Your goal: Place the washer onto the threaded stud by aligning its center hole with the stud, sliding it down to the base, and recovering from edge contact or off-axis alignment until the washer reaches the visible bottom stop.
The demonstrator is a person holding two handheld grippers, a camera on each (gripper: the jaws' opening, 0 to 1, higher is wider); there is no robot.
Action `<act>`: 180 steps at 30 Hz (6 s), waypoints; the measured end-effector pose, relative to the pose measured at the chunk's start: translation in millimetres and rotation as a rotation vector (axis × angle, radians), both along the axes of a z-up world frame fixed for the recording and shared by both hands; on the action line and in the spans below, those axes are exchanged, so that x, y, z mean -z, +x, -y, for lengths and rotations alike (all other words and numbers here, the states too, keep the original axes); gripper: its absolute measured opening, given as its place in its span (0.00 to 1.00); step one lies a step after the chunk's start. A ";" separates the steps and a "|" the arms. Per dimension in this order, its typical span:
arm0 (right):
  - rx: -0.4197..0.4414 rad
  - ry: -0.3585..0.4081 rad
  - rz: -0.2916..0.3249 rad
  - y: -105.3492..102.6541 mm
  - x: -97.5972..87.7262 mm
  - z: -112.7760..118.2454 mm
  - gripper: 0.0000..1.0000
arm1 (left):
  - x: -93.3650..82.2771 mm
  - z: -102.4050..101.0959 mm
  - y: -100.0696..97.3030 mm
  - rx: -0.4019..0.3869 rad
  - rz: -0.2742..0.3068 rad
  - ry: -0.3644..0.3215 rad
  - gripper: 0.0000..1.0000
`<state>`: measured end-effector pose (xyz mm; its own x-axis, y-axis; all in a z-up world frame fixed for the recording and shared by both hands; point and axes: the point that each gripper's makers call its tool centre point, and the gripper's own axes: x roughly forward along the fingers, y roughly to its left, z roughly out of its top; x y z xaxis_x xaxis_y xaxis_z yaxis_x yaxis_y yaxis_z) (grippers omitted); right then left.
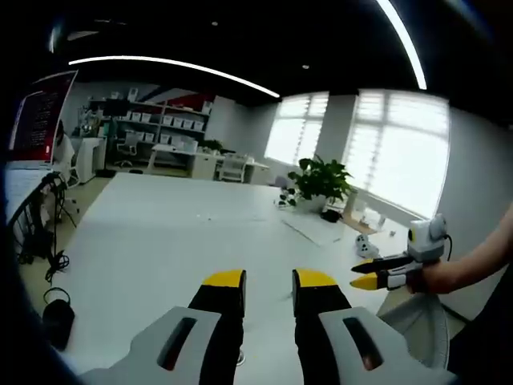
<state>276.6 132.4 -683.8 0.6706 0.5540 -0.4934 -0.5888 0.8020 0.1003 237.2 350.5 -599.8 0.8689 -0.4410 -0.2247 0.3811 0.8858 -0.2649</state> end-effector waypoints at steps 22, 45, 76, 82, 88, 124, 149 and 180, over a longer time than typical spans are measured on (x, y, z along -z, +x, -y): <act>-0.008 -0.036 0.020 -2.8 -4.4 4.6 0.40 | -4.9 -3.7 -3.6 -0.030 0.029 0.004 0.21; -0.012 -0.037 0.040 -0.7 -2.8 5.0 0.40 | 7.3 12.8 -5.3 -0.039 0.030 0.011 0.21; -0.042 -0.042 0.054 4.2 1.9 1.1 0.40 | 26.5 16.4 -1.6 -0.101 0.005 0.016 0.21; -0.038 -0.037 0.055 6.2 -0.6 2.6 0.40 | 24.1 18.6 -2.4 -0.092 0.006 0.021 0.21; -0.040 -0.041 0.056 6.2 -1.9 2.4 0.40 | 21.0 15.2 -3.0 -0.094 0.009 0.023 0.21; -0.104 -0.115 -0.069 6.0 30.8 -3.4 0.41 | 26.0 2.6 -15.7 -0.092 -0.016 0.006 0.21; -0.154 -0.190 -0.178 5.2 58.1 -5.1 0.40 | 29.5 6.2 -21.7 -0.081 -0.041 0.018 0.20; -0.189 -0.345 -0.301 3.1 98.0 1.1 0.28 | 40.1 8.3 -34.2 -0.039 -0.068 0.035 0.20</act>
<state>279.7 131.3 -781.9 0.3740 0.4225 -0.8256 -0.7128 0.7005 0.0356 203.1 342.2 -639.9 0.8676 -0.3982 -0.2980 0.3284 0.9086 -0.2579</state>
